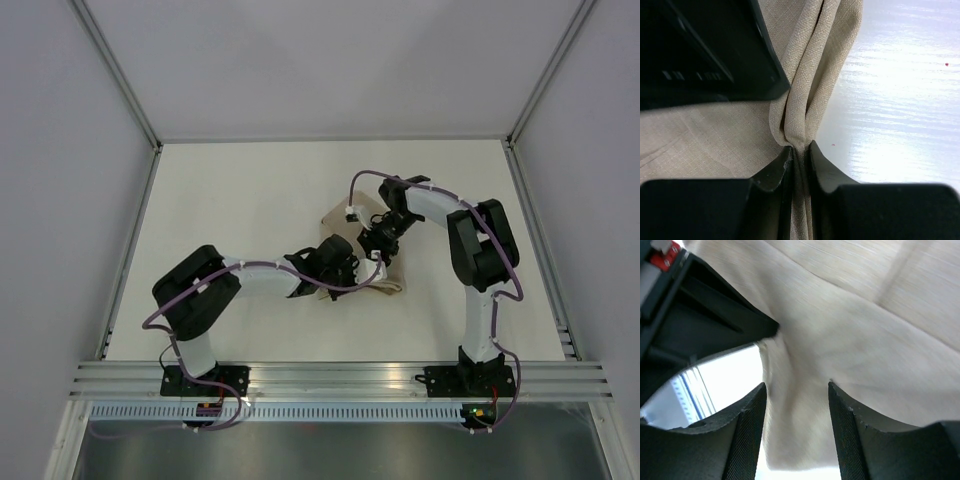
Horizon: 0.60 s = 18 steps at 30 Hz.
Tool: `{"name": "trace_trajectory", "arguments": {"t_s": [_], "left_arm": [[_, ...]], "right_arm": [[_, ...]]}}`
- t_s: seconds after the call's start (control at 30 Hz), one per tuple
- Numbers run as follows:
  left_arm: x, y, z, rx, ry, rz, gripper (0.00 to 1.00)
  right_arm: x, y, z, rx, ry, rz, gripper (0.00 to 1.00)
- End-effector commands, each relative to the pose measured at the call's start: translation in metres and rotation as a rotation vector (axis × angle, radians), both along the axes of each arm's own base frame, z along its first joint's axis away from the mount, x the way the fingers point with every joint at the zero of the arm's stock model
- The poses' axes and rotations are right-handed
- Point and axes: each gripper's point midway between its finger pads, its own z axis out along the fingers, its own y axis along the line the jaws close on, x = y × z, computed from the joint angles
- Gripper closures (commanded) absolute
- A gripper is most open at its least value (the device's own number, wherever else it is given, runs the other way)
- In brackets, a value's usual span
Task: Fold the napkin, place the utensils inside, and roll it up
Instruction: Roll the napkin with the utensil
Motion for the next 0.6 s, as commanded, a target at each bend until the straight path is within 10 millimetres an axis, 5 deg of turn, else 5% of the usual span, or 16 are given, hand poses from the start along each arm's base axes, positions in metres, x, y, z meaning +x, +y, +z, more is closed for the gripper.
{"name": "trace_trajectory", "arguments": {"t_s": [0.0,0.33,0.57], "left_arm": [[-0.029,0.01,-0.023,0.059,0.244,0.0,0.98],[-0.026,0.003,-0.016,0.048,0.646,0.038,0.98],[-0.03,0.001,-0.018,0.038,0.898,0.043,0.98]], "right_arm": [[0.029,-0.01,0.019,0.047,-0.143,-0.065,0.41],[0.052,-0.053,0.053,0.096,-0.424,-0.197,0.42],[0.035,-0.066,0.051,0.093,-0.639,-0.168,0.42]]}}
